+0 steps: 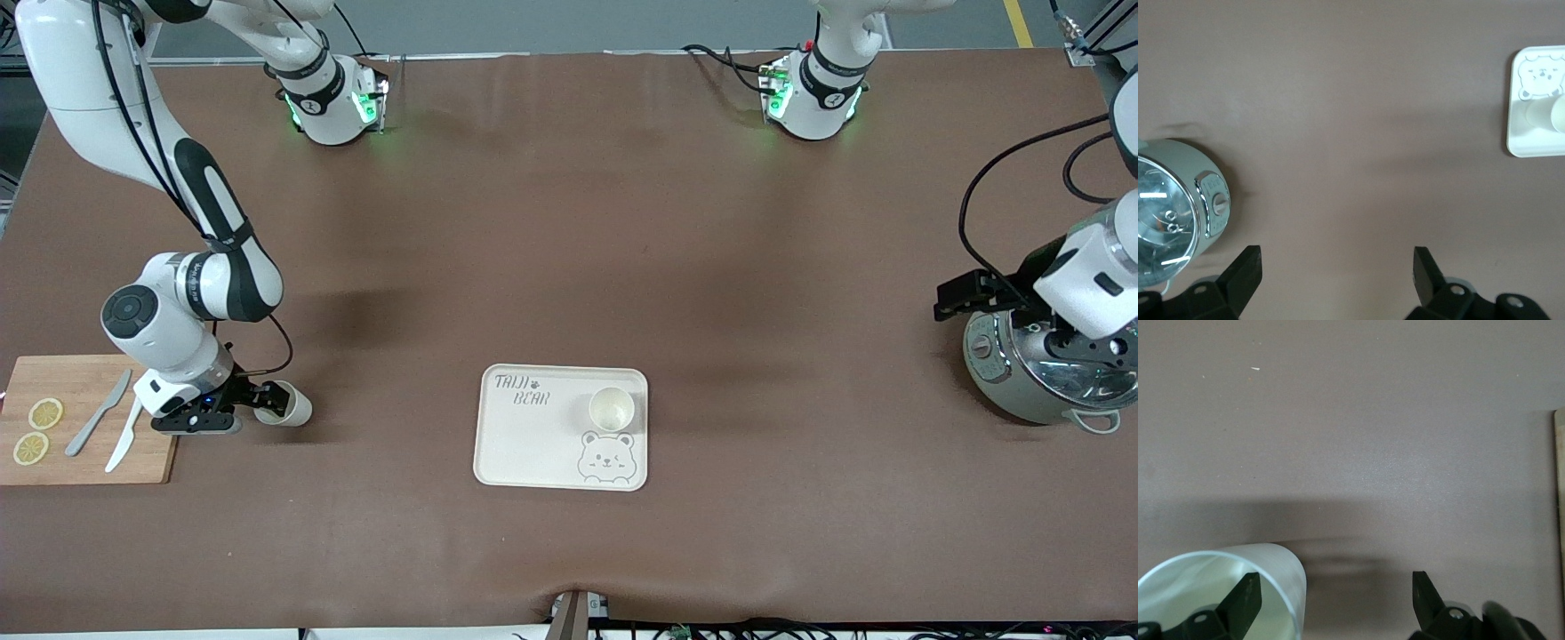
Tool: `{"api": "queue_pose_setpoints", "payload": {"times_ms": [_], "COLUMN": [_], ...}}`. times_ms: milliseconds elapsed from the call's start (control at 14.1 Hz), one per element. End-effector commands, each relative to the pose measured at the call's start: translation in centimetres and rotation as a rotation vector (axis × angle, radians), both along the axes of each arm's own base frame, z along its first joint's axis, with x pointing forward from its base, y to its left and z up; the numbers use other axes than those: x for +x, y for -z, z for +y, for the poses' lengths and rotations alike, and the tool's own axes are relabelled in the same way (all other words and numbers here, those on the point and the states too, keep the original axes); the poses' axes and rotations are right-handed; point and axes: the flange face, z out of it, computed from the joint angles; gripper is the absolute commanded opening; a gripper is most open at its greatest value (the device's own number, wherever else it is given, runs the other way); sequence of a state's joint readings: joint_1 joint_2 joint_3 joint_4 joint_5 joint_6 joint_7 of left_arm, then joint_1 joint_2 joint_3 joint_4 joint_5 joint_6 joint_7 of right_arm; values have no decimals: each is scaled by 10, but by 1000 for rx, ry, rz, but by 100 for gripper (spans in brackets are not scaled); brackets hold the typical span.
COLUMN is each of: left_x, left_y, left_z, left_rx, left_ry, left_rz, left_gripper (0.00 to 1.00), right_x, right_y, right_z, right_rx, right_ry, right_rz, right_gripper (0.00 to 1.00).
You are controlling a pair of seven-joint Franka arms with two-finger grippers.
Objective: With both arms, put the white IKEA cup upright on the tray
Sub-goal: 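Lift the white cup off the table with the right gripper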
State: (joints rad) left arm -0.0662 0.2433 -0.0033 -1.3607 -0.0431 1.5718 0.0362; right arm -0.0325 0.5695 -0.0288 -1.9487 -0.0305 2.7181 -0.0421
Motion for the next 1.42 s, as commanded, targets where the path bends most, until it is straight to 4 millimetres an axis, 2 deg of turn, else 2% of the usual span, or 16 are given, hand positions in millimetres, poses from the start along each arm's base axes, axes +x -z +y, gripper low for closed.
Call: {"api": "queue_pose_setpoints", "payload": {"times_ms": [0, 142, 213, 426, 497, 1136, 1349], "left_x": [-27, -39, -47, -62, -64, -83, -83], "left_y": [-10, -16, -17, -22, -23, 6, 7], "left_z": [-11, -18, -22, -27, -28, -30, -24], "left_rx": [-22, -22, -22, -20, -20, 48, 111], "left_ry": [5, 7, 15, 25, 28, 51, 63], "left_rz": [7, 5, 8, 6, 6, -14, -23], "left_gripper": [100, 100, 100, 100, 100, 100, 100], "right_x": [-1, 0, 0, 1, 1, 2, 6], "right_y": [-4, -5, -6, -8, -8, -13, -49], "right_z": [-2, -2, -2, 0, 1, 1, 3], "right_rx": [-4, -5, -5, -5, -5, -5, 3], "right_ry": [-9, -11, -11, -14, -15, -13, -4], "right_rz": [-2, -5, -7, -8, -10, 2, 52], "right_gripper": [69, 37, 25, 4, 0, 0, 0]}}
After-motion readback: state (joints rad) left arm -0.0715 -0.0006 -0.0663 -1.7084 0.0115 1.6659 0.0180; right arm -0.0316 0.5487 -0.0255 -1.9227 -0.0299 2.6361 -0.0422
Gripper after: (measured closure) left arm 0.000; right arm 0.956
